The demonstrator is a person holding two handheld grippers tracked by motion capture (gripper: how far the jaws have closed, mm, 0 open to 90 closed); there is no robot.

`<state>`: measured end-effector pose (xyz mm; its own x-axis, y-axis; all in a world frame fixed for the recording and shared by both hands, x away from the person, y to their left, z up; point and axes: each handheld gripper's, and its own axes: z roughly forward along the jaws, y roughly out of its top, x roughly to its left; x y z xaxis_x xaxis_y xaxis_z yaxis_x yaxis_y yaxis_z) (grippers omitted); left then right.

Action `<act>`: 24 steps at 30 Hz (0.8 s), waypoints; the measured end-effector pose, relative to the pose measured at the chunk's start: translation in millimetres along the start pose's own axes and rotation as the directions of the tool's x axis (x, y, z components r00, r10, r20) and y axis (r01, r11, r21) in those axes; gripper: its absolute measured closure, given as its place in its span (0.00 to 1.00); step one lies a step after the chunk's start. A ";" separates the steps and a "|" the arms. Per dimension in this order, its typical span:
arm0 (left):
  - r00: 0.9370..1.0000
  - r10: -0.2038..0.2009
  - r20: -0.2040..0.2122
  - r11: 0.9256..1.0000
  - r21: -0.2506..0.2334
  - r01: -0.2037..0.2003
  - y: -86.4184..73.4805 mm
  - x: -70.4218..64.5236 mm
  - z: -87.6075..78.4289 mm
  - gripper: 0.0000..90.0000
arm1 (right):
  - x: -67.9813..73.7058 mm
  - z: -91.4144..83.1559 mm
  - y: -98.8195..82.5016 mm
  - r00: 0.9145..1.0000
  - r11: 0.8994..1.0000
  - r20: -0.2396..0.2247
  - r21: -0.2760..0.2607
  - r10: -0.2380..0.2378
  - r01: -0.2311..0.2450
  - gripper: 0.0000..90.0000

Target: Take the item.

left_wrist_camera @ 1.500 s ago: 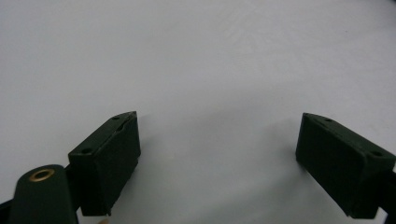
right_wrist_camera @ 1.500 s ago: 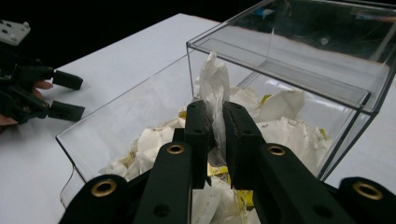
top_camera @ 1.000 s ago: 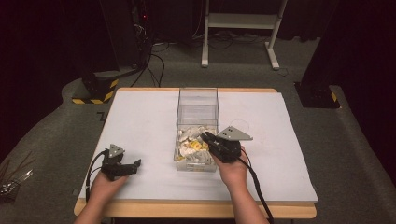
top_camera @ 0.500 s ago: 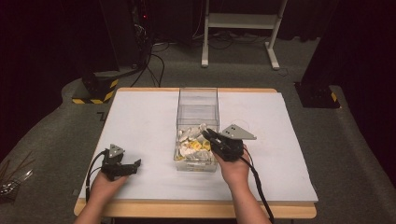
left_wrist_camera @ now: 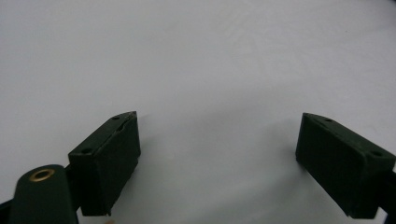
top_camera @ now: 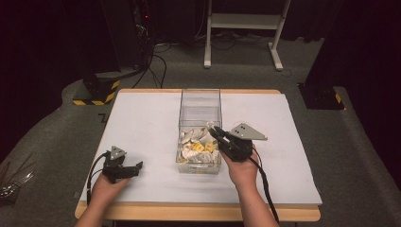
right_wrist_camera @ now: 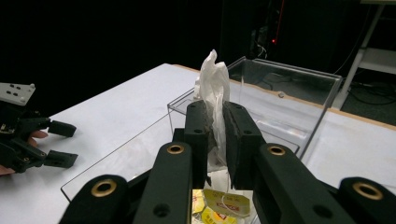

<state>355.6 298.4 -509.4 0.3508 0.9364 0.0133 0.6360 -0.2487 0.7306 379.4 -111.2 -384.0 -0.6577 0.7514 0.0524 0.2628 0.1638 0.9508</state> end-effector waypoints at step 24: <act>1.000 0.001 0.000 1.000 0.000 -0.001 0.0 0.0 0.0 0.16 | -24.5 -19.3 0.6 0.996 1.000 0.086 0.010 0.008 -0.009 0.89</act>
<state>355.6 298.4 -509.4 0.3509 0.9363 0.0142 0.6355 -0.2492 0.7308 382.1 -141.9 -378.9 -0.5926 0.8048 0.0341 0.2759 0.1630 0.9473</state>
